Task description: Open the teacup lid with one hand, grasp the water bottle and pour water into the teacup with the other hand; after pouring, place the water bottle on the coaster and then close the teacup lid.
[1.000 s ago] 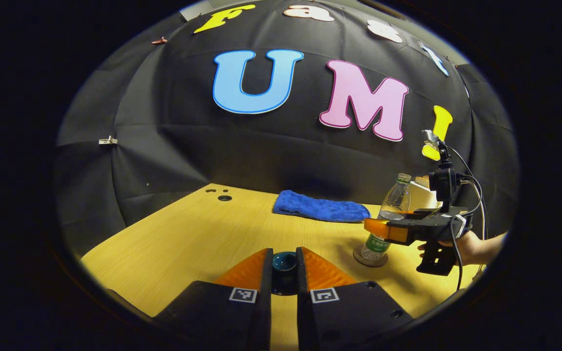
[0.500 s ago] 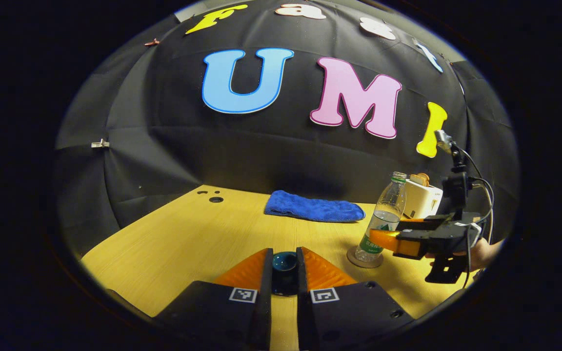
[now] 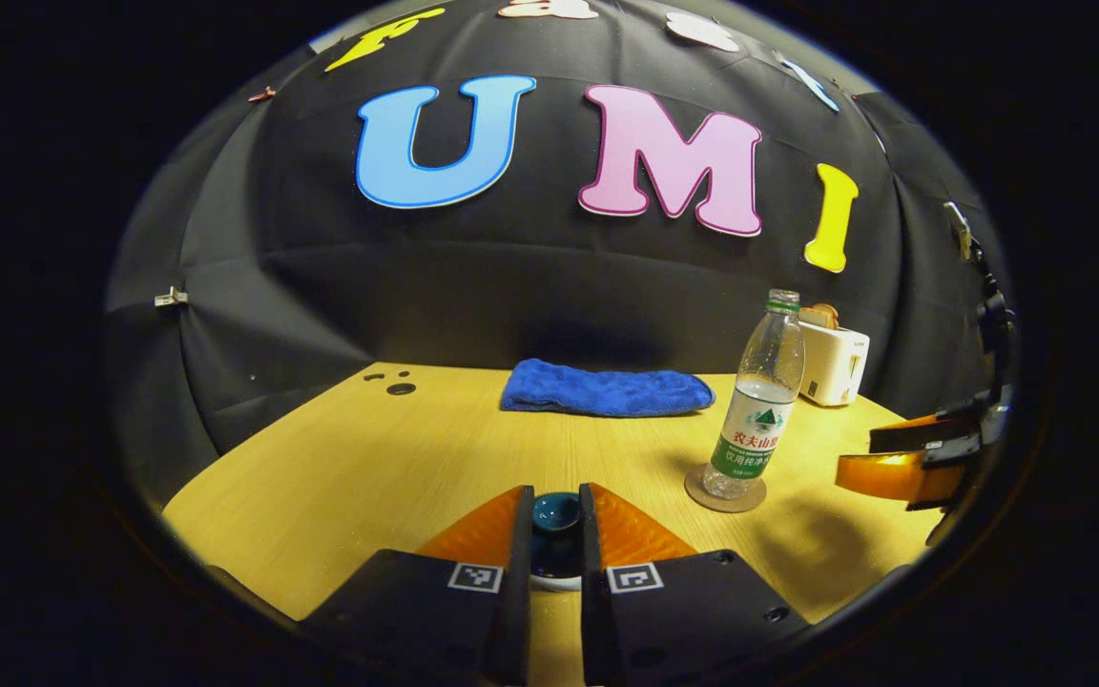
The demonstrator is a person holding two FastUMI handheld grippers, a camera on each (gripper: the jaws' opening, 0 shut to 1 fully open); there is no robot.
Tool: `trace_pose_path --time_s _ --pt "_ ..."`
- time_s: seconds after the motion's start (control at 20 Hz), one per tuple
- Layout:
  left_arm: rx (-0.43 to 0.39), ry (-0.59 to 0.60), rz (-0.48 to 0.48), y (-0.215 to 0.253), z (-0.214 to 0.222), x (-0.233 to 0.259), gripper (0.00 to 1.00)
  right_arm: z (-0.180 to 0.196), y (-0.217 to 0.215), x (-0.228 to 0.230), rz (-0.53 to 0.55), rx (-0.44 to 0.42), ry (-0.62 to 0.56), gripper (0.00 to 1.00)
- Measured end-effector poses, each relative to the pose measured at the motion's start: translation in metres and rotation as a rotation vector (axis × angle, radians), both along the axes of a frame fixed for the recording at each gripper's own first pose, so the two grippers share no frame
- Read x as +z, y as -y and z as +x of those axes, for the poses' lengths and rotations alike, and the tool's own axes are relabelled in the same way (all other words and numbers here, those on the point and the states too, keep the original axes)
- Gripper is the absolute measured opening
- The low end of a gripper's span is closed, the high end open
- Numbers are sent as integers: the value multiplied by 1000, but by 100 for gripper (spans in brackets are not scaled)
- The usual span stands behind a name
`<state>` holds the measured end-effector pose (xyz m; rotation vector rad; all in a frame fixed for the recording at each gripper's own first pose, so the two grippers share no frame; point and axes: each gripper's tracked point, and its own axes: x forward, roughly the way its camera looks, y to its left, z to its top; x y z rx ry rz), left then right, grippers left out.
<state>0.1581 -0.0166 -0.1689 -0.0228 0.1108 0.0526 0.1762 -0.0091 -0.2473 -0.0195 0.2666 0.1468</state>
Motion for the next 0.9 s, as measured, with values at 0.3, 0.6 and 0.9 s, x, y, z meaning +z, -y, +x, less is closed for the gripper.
trace_pose_path --time_s 0.3,0.6,0.9 --pt "-34 -34 42 8 11 -21 26 -17 10 -15 19 -18 -66 99" --pt "-52 -43 78 10 13 -25 28 -22 0 -21 1 9 -84 99" --pt "-61 -26 79 8 10 -16 50 -18 -13 -15 -6 24 -77 98"
